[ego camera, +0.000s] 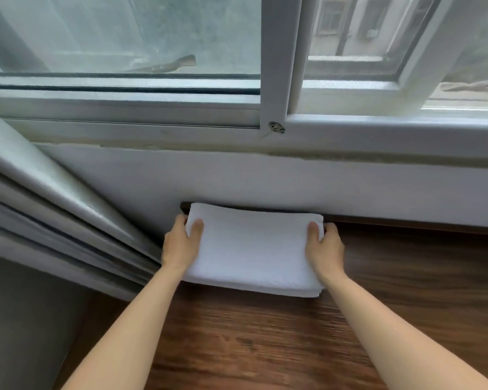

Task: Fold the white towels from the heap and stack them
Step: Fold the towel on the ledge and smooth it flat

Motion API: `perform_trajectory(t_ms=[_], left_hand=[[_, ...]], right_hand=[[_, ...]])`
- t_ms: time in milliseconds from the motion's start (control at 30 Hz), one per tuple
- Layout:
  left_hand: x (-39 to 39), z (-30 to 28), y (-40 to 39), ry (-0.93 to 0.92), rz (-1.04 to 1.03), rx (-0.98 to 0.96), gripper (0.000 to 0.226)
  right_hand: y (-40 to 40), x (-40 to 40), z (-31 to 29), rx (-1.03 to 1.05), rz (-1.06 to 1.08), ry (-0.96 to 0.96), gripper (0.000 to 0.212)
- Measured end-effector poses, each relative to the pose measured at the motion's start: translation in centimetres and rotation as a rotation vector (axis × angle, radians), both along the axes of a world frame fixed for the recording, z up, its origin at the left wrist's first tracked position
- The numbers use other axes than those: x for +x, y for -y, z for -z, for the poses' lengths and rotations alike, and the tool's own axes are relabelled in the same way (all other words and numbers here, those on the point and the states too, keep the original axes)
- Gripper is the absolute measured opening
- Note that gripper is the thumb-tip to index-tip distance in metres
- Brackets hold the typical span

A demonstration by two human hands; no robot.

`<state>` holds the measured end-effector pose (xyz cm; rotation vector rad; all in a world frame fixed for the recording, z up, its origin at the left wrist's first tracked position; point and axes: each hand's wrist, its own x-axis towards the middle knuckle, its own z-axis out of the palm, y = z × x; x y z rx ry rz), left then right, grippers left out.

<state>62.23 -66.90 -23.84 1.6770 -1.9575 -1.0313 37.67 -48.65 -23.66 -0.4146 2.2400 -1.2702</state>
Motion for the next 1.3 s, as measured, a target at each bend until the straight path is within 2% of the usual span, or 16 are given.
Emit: perform_trajectory(t_ms=[167, 267, 400, 433, 500, 567, 633, 700, 800, 933, 1167, 1300], left_hand=[[-0.4, 1.3, -0.4, 0.145, -0.019, -0.055, 0.033], [-0.7, 1.7, -0.5, 0.249, -0.014, -0.120, 0.039], [-1.4, 1.5, -0.8, 0.388, -0.055, -0.222, 0.044], [-1.8, 1.4, -0.8, 0.428, -0.062, -0.270, 0.046], [-2.7, 1.3, -1.2, 0.474, -0.008, -0.441, 0.050], [-4.1, 1.3, -2.3, 0.420, 0.229, -0.620, 0.055], [-5.8, 1.8, -4.0, 0.381, 0.532, -0.657, 0.058], [-6.6, 2.3, -5.3, 0.437, 0.692, -0.574, 0.063], [-5.6, 3.5, -5.0, 0.555, 0.678, -0.425, 0.070], [-4.1, 4.3, -4.0, 0.617, 0.593, -0.395, 0.084], [-3.7, 3.6, -3.6, 0.617, 0.449, -0.318, 0.100], [-3.8, 3.1, -3.9, 0.649, 0.376, -0.276, 0.109]], right_hand=[[-0.3, 0.3, 1.1, 0.046, -0.012, -0.007, 0.035], [0.0, 0.2, 1.6, 0.070, -0.008, -0.024, 0.044], [0.3, 0.3, 1.7, 0.125, 0.029, -0.040, 0.045], [0.4, 0.4, 1.5, 0.167, 0.034, -0.124, 0.045], [0.7, 1.0, 1.4, 0.280, -0.037, -0.489, 0.047], [1.6, 2.8, 1.5, 0.283, -0.193, -0.817, 0.052], [2.9, 5.3, 1.7, 0.227, -0.411, -0.938, 0.060], [3.6, 7.3, 2.4, 0.262, -0.611, -0.908, 0.067], [3.3, 7.1, 4.1, 0.358, -0.734, -0.857, 0.067], [2.3, 5.5, 5.4, 0.402, -0.754, -0.853, 0.070], [0.6, 3.5, 4.9, 0.462, -0.609, -0.810, 0.074], [0.0, 2.7, 4.2, 0.470, -0.599, -0.766, 0.077]])
